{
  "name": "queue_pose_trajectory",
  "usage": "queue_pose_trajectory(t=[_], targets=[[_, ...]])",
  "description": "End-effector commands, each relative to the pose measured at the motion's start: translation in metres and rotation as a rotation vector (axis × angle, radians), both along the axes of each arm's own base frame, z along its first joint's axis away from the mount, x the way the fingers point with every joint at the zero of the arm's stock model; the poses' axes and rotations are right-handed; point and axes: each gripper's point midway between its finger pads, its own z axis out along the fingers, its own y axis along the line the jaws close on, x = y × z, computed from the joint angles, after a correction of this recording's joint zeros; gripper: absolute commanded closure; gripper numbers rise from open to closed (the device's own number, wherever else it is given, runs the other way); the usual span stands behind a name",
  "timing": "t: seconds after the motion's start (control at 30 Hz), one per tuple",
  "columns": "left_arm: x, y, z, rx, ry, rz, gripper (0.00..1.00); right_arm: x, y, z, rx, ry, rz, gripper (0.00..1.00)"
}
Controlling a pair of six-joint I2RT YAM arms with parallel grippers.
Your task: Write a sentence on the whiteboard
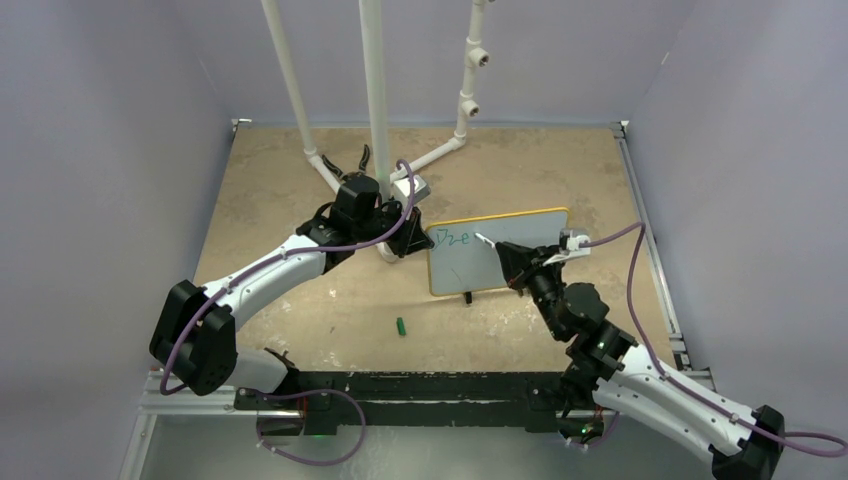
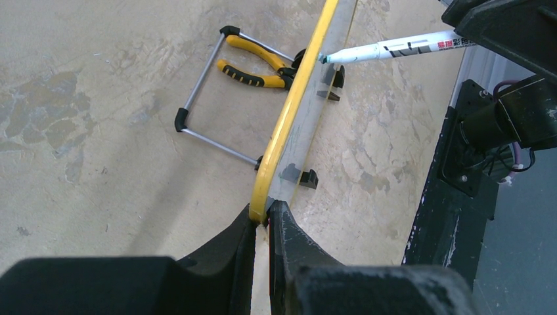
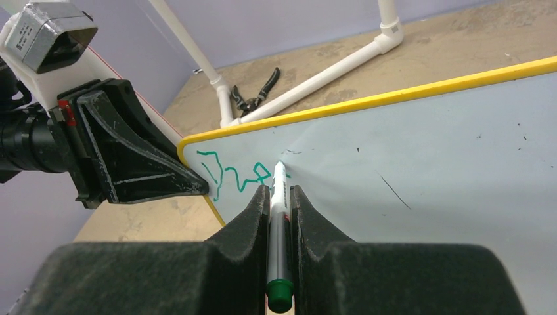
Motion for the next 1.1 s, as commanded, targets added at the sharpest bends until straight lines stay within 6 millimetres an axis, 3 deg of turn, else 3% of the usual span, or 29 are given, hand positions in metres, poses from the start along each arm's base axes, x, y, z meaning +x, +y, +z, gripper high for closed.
queue_pose_trajectory(t=[0.0, 0.2, 0.6, 0.8, 1.07], targets=[[0.011, 0.006, 0.0, 0.012, -0.046, 0.024, 1.0, 0.004, 0.002, 0.014, 0.001, -0.039, -0.006, 1.0], [0.011, 0.006, 0.0, 0.013, -0.046, 0.025, 1.0, 0.003, 0.012, -0.001, -0.029, 0.0, 0.035, 1.0], [0.011, 0.006, 0.001, 0.012, -0.047, 0.025, 1.0, -0.002, 0.001, -0.025, -0.05, 0.083, 0.009, 1.0], [0.011, 0.006, 0.0, 0.013, -0.048, 0.025, 1.0, 0.0, -0.001, -0.02, -0.036, 0.069, -0.007, 1.0], [0.011, 0.007, 0.0, 0.015, -0.049, 0.026, 1.0, 0.005, -0.002, 0.002, -0.007, 0.008, -0.032, 1.0]])
